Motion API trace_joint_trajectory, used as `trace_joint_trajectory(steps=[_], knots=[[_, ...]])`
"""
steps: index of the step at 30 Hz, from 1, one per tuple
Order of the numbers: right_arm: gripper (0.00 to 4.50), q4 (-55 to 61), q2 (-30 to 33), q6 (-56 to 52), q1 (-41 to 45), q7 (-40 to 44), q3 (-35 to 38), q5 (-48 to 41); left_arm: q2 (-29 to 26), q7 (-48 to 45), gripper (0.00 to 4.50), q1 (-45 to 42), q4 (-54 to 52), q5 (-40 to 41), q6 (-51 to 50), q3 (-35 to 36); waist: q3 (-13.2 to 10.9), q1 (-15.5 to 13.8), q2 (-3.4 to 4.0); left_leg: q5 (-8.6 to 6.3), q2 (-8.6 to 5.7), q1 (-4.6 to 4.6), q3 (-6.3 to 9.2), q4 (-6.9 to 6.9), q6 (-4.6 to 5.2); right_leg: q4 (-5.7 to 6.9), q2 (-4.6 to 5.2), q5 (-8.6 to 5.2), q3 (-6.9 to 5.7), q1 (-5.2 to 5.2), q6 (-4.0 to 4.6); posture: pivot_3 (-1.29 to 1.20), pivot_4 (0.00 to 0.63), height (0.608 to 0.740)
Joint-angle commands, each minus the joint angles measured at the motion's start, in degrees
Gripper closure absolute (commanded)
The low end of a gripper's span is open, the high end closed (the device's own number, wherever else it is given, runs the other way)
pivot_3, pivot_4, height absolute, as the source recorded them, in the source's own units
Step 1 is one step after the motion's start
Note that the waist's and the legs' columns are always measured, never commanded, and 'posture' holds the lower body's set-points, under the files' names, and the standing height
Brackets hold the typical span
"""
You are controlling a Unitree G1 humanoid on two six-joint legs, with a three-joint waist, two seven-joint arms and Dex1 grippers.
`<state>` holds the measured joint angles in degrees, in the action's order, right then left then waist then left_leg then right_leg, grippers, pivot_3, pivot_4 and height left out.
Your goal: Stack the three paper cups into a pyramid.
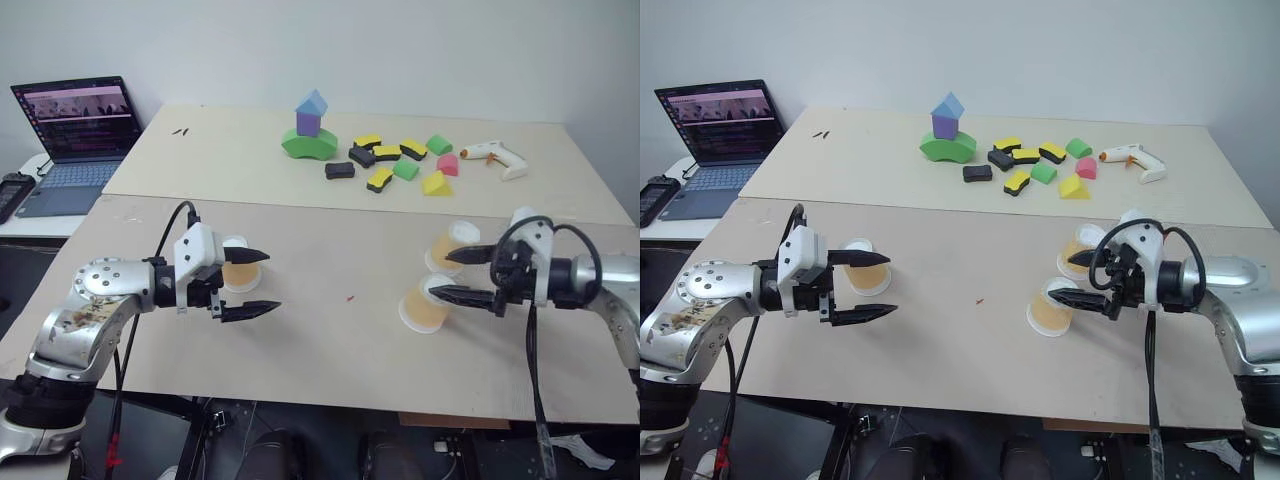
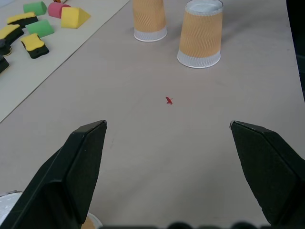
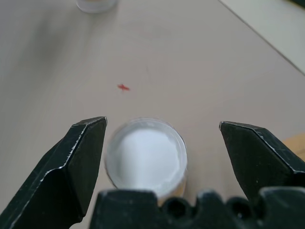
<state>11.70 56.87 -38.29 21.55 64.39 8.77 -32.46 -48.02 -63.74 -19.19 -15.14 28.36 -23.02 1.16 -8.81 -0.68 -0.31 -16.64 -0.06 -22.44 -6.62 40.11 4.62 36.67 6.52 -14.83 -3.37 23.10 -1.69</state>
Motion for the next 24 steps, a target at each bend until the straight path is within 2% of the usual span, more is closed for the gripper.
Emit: trace_joint_trajectory(steps=[1, 5, 8, 10, 13, 18, 24], knots=[[0.0, 2.4, 2.8, -3.7, 1.2, 1.3, 6.0, -4.9, -0.4, -0.1, 0.09, -0.9, -1.4, 0.1, -0.4, 0.5, 0.0, 0.0, -0.01, 0.0, 0.01, 0.0, 0.02, 0.0, 0.0, -0.01, 0.0, 0.0, -0.03, -0.02, 0.0, 0.0, 0.15, 0.74], [0.0, 2.7, 4.8, -4.4, -2.4, 2.8, 7.3, -5.4, -0.4, -0.2, 0.09, -0.7, -1.9, 0.3, -1.0, 0.6, 0.0, 0.0, -0.02, -0.01, 0.01, 0.0, 0.03, 0.0, 0.01, -0.01, 0.03, 0.0, -0.02, -0.02, 0.0, 0.0, 0.15, 0.74], [0.0, 2.9, 7.1, 3.3, -13.7, 2.6, 3.2, 4.3, 0.0, 0.5, 0.09, -1.1, -2.4, 1.0, -2.1, 0.8, 0.0, -0.3, -0.05, -0.01, 0.01, -0.02, 0.07, -0.02, 0.02, -0.04, 0.04, 0.0, -0.08, -0.06, 0.0, 0.0, 0.15, 0.74], [0.0, 1.4, 7.3, 6.6, -16.4, 1.4, 1.5, 8.1, -0.1, 0.6, 0.09, -1.2, -3.0, 1.4, -2.8, 0.9, 0.0, -0.4, -0.09, -0.02, 0.0, -0.04, 0.09, 0.0, 0.04, -0.08, 0.04, 0.0, -0.14, -0.09, 0.0, 0.0, 0.15, 0.74], [0.0, -0.7, 6.3, 9.4, -16.6, 0.1, -0.4, 10.9, -0.3, 0.5, 0.09, -0.9, -3.6, 1.8, -3.5, 1.2, 0.0, 0.4, -0.08, -0.03, -0.04, -0.13, 0.04, 0.2, 0.08, 0.06, 0.04, 0.01, -0.05, 0.01, -0.04, 0.0, 0.15, 0.74], [0.0, -2.1, 3.5, 10.0, -12.5, -0.5, -2.1, 11.0, -0.4, 0.3, 0.09, -1.0, -3.2, 1.4, -3.3, 1.3, 0.0, 0.9, -0.09, -0.02, 0.04, 0.2, 0.03, 0.21, 0.05, 0.11, -0.03, 0.02, 0.03, -0.23, -0.05, 0.0, 0.15, 0.74], [0.0, -1.2, 1.1, 8.7, -8.1, -0.7, -3.6, 10.1, -0.2, 0.4, 0.09, -1.1, -3.0, 1.1, -3.0, 1.2, 0.0, 0.6, -0.1, -0.03, 0.01, 0.12, 0.05, 0.2, 0.05, 0.05, -0.01, 0.02, 0.01, -0.17, -0.05, 0.0, 0.15, 0.74]])
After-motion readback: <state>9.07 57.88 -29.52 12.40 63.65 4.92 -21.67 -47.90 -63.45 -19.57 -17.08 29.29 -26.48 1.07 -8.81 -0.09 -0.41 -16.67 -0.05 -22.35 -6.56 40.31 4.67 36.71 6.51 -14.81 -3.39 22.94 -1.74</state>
